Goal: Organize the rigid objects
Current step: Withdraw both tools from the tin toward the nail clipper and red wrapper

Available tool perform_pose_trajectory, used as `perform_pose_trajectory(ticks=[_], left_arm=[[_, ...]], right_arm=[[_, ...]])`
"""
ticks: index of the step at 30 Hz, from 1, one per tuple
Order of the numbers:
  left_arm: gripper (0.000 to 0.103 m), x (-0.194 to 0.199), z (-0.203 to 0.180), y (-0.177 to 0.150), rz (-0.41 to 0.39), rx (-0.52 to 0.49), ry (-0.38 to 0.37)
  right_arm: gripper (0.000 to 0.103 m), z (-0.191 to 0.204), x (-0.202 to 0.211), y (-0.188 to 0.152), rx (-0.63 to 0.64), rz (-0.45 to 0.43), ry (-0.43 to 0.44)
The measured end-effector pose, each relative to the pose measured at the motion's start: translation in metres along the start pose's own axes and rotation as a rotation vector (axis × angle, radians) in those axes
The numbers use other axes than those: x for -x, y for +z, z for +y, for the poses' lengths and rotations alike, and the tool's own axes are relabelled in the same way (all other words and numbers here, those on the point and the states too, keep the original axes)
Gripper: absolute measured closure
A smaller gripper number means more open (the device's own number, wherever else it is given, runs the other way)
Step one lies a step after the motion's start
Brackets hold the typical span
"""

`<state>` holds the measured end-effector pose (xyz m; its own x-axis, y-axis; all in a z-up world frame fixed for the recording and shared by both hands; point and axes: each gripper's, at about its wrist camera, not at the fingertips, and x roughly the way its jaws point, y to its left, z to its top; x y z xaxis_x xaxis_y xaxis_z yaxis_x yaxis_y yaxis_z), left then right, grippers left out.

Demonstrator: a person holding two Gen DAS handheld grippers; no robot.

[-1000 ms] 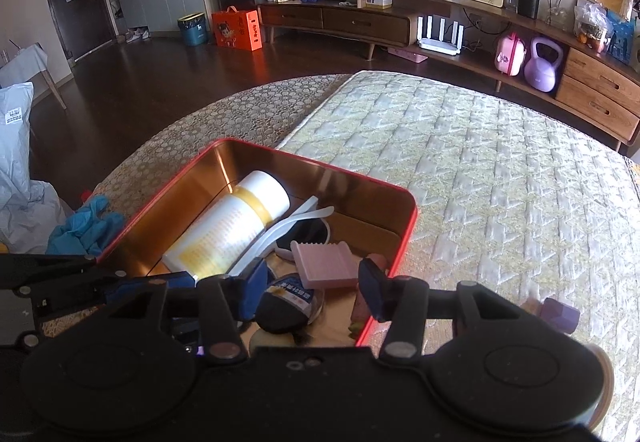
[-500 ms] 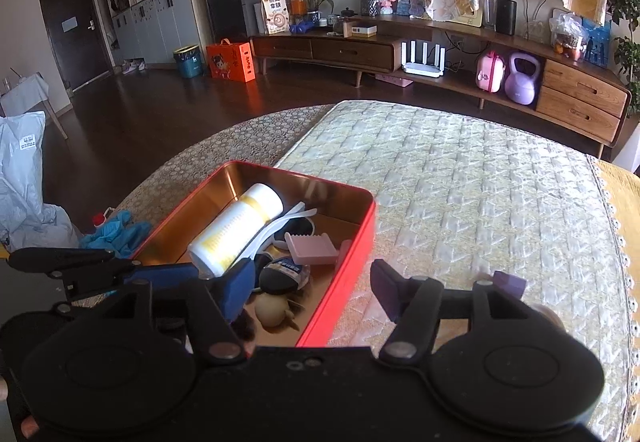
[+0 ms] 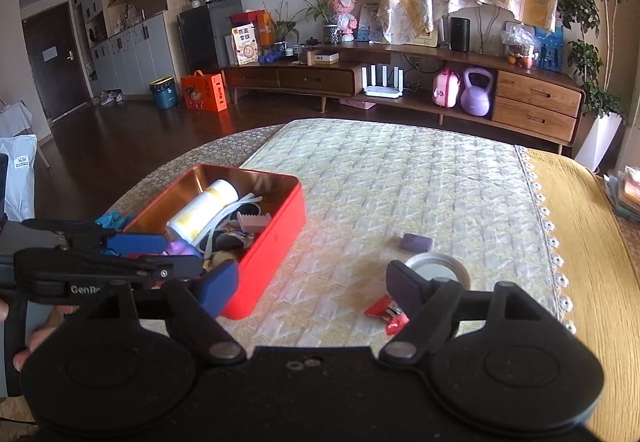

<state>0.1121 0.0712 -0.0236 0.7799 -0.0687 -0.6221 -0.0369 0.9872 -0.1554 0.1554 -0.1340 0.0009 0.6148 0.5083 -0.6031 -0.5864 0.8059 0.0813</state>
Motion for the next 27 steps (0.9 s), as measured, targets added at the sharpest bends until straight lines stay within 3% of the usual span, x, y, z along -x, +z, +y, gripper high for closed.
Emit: perform_pose_trajectory(ticks=[5,7,10,20,27], left_arm=[[0.043,0.0,-0.013,-0.003,0.005,-0.014,-0.015],[0.032,0.0,-0.017,-0.004,-0.001,-0.014,-0.02],[0.024,-0.001,-0.026,-0.007,-0.011,-0.013,-0.025],[0.021,-0.019,-0.063,-0.013,0.004,-0.058,-0.074],[0.021,-0.045,-0.094,-0.02,0.03,-0.111,-0.113]], right_arm=[[0.015,-0.017,0.011,-0.021,-0.019,0.016,-0.025],[0.012,-0.024,0.015,-0.028,-0.035,0.018,-0.033],[0.004,-0.034,0.02,-0.033,-0.063,0.01,-0.051],[0.0,-0.068,0.018,-0.033,-0.158,0.003,-0.094],[0.0,-0.087,0.001,-0.027,-0.211,0.047,-0.159]])
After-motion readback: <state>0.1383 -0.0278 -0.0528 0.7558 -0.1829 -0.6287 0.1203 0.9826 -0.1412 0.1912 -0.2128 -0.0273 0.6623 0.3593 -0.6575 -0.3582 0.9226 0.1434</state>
